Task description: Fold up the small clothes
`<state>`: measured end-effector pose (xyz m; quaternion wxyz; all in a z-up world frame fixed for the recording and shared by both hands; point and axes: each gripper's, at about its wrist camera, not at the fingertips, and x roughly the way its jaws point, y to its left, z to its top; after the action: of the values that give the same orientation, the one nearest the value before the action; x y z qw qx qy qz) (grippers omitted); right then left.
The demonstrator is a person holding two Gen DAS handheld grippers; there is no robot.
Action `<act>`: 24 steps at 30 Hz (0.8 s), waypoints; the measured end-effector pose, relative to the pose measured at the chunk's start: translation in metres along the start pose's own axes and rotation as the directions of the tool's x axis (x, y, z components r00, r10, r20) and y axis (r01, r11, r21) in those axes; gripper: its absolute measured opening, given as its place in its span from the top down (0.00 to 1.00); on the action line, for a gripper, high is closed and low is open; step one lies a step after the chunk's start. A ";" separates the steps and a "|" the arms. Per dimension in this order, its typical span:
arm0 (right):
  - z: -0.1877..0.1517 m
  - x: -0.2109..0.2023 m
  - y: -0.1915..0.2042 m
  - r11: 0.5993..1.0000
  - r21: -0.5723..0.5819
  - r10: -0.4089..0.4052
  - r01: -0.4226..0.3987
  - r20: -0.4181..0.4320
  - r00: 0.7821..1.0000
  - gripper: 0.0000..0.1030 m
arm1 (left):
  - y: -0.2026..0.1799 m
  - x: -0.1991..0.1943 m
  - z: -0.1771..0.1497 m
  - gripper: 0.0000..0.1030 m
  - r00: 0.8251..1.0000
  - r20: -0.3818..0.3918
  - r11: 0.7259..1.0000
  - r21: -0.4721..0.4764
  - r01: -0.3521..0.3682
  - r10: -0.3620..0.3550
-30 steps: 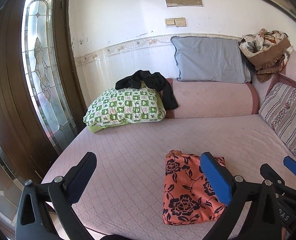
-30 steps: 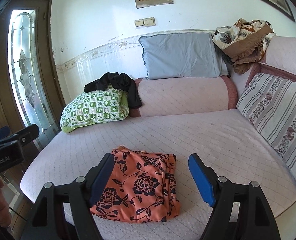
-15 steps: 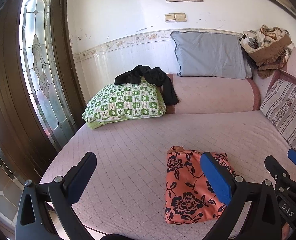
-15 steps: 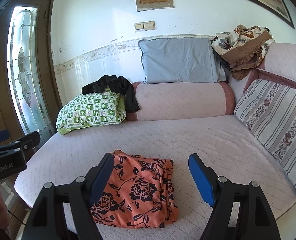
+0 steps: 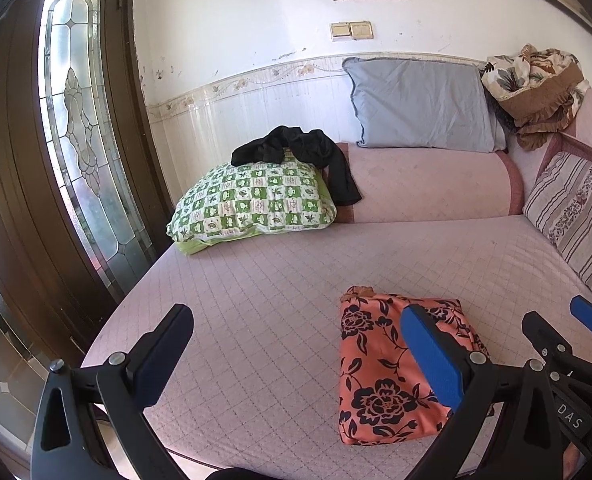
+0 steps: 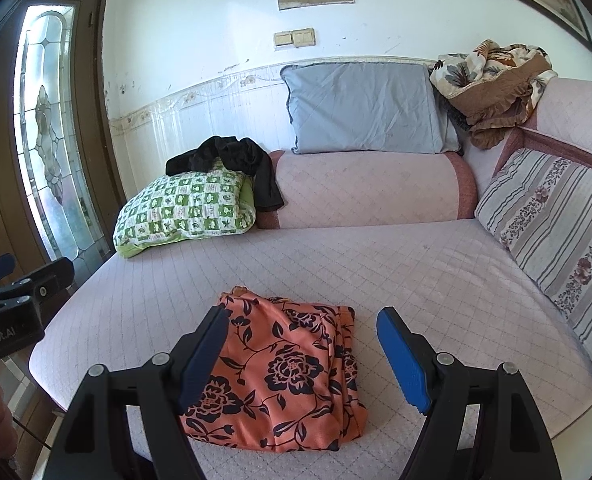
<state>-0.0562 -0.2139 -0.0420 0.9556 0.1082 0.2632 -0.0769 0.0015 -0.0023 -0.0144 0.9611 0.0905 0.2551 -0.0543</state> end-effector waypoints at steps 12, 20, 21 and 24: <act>-0.004 0.008 0.004 1.000 -0.011 0.003 -0.003 -0.030 1.000 0.22 | 0.010 0.009 -0.006 0.00 1.000 -0.024 1.000 -0.015 -0.011 0.011; -0.006 0.012 0.007 1.000 -0.020 0.008 -0.009 -0.044 0.999 0.22 | 0.013 0.014 -0.010 0.00 0.999 -0.041 1.000 -0.018 -0.013 0.012; -0.006 0.013 0.008 1.000 -0.022 0.008 -0.009 -0.044 0.999 0.22 | 0.013 0.014 -0.010 0.00 0.999 -0.042 1.000 -0.018 -0.012 0.011; -0.007 0.013 0.010 1.000 -0.026 0.008 -0.010 -0.043 0.999 0.22 | 0.015 0.015 -0.011 0.00 0.999 -0.045 1.000 -0.020 -0.012 0.011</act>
<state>-0.0470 -0.2036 -0.0530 0.9514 0.0984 0.2840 -0.0668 0.0119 0.0135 -0.0293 0.9564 0.0836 0.2765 -0.0441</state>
